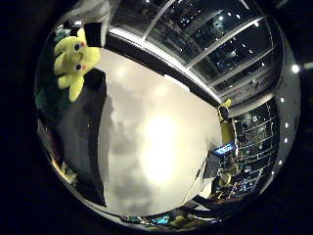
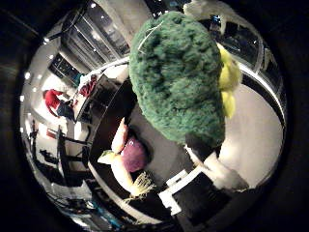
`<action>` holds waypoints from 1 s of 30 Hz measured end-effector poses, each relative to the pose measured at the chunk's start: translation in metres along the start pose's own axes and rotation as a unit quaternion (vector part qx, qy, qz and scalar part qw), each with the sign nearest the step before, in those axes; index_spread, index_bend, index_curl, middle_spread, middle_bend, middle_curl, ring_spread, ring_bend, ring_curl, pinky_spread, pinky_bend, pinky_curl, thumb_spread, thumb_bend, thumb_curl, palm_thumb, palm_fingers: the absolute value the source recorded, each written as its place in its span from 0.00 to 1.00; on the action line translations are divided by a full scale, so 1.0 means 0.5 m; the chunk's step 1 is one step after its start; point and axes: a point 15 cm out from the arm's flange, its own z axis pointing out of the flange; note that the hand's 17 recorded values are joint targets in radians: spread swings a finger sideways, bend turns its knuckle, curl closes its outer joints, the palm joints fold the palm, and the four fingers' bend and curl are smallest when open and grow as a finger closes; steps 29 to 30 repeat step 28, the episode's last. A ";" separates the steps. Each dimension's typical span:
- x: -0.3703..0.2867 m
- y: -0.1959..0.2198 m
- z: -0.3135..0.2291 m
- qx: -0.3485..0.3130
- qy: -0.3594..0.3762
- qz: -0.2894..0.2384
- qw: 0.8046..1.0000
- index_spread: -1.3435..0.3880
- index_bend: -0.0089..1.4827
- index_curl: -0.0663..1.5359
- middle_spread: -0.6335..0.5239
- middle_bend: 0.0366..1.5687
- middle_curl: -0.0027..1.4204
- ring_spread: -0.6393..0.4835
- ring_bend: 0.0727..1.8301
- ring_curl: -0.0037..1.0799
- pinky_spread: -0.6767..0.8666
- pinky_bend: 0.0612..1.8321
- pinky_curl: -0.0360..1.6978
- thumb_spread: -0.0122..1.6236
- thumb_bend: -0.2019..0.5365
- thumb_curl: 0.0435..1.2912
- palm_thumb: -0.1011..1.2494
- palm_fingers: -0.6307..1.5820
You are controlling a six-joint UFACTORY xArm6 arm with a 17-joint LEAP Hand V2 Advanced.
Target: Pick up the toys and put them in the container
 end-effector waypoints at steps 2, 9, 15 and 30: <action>0.009 0.017 -0.020 -0.014 0.000 0.001 1.000 0.50 0.21 0.28 0.57 0.23 0.22 0.71 0.32 0.22 0.70 0.36 0.38 0.62 0.24 0.38 0.67 0.28; 0.000 0.070 -0.071 -0.026 -0.002 -0.002 1.000 0.50 0.15 0.27 0.58 0.16 0.21 0.74 0.26 0.20 0.75 0.31 0.32 0.62 0.24 0.36 0.66 0.32; -0.020 0.078 -0.119 -0.017 -0.005 -0.007 1.000 0.50 0.13 0.26 0.58 0.13 0.21 0.74 0.23 0.19 0.76 0.29 0.29 0.62 0.24 0.35 0.66 0.34; -0.026 0.266 -0.211 -0.088 -0.010 0.017 0.996 0.50 0.13 0.25 0.58 0.10 0.22 0.74 0.17 0.18 0.76 0.24 0.24 0.62 0.24 0.34 0.66 0.37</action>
